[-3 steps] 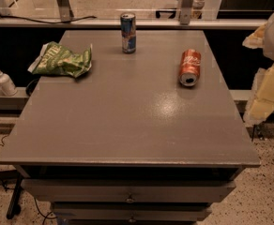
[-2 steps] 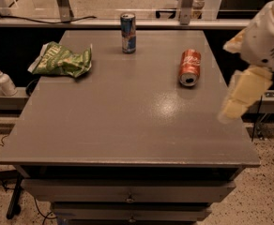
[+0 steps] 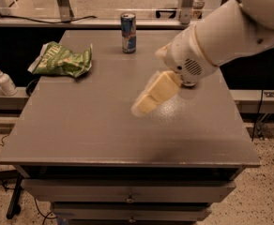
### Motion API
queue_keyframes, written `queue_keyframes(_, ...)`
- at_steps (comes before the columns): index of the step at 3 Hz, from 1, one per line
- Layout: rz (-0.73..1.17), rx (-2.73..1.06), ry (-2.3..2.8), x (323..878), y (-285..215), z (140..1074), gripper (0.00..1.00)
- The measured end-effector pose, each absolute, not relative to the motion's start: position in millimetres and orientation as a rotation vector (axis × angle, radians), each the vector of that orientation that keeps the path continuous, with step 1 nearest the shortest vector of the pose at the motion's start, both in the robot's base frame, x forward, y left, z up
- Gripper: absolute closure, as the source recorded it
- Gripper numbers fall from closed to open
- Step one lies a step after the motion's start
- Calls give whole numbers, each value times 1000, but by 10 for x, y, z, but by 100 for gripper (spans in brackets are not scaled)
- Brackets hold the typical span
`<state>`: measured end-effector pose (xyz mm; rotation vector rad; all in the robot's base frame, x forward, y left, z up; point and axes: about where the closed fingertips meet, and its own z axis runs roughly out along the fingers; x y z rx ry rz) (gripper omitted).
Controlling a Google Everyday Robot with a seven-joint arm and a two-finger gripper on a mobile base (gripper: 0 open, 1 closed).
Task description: Pick green jalapeno chip bag
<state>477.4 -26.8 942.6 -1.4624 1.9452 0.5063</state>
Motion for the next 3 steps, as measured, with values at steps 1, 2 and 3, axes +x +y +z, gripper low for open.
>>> queue_keyframes(1, 523, -1398, 1897, 4865, -121, 9592, 0)
queue_keyframes(2, 517, -1402, 1899, 4864, -132, 9586, 0)
queue_keyframes(3, 525, -1403, 1861, 4882, -90, 9588, 0)
